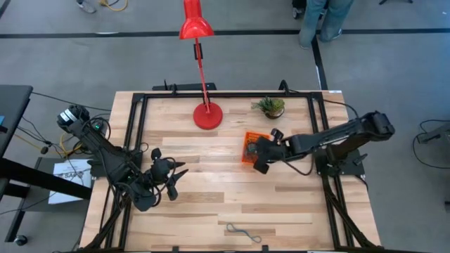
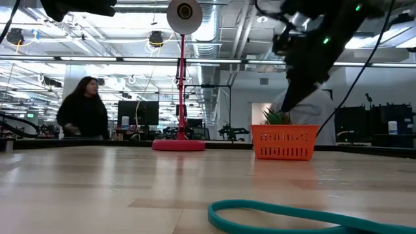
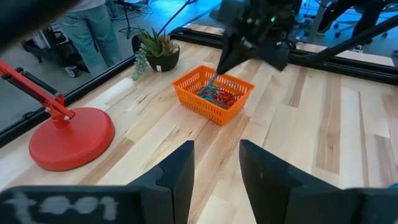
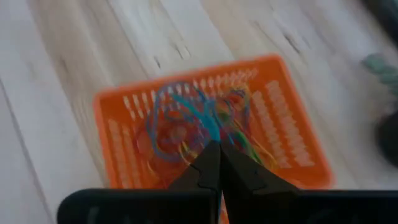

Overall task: Pick and place items into bin
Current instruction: Put the top blue rubberband into the orange basket, then put the blue rubberband into the orange basket, then return to Home Position

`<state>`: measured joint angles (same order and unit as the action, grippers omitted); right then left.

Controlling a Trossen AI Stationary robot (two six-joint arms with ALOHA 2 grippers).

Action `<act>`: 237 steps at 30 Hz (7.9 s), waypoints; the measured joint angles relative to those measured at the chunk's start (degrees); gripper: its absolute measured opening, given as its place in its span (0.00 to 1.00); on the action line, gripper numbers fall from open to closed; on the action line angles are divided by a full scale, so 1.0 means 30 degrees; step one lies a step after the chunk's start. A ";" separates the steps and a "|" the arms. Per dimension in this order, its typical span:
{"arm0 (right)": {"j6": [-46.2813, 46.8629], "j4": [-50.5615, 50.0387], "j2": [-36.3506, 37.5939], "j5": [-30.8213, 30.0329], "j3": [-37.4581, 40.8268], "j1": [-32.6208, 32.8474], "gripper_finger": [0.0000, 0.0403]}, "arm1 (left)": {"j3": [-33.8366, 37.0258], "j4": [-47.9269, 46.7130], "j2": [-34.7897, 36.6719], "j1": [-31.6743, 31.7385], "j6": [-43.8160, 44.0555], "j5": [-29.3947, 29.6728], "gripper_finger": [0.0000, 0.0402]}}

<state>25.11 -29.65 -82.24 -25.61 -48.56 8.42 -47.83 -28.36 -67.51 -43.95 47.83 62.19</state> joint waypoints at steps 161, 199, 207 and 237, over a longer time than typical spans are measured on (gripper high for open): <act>0.0464 -0.5710 -0.0950 0.5129 -0.4791 -0.3033 0.15 | 0.1053 0.0708 -0.0029 0.0017 -0.0843 -0.0901 0.30; -0.3747 0.6144 2.0373 0.9151 0.8600 0.3039 0.15 | 0.5421 0.3056 1.3025 -0.0595 -0.5054 -0.5069 0.30; -0.3738 0.9457 2.5813 1.1067 1.2816 0.3023 0.15 | 1.1975 1.5593 1.4659 -0.0602 -1.0163 -0.8924 0.30; -0.4122 1.1697 2.7328 0.9236 1.6039 0.3026 0.15 | 1.5542 1.1892 2.2138 -0.0551 -1.0371 -1.2470 0.30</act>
<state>12.74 5.44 -0.25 2.10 -0.45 17.50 -1.21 7.32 -1.09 -45.60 16.72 24.78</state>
